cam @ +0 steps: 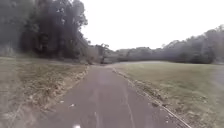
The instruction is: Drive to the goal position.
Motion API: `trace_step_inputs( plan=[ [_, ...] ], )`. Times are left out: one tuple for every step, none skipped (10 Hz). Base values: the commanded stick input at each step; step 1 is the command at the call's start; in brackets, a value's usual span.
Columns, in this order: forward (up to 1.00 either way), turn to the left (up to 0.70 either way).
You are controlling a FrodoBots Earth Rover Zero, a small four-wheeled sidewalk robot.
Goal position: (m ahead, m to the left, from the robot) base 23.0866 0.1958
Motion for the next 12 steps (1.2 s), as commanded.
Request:
trace_step_inputs(
  plan=[
    [0.45, 0.0],
    [0.45, 0.16],
    [0.45, 0.27],
    [0.45, 0.27],
    [0.45, 0.27],
    [0.45, 0.23],
    [0.45, 0.05],
    [0.45, 0.0],
    [0.45, 0.0],
    [0.45, 0.0],
    [0.45, 0.0],
    [0.45, 0.0]
  ],
)
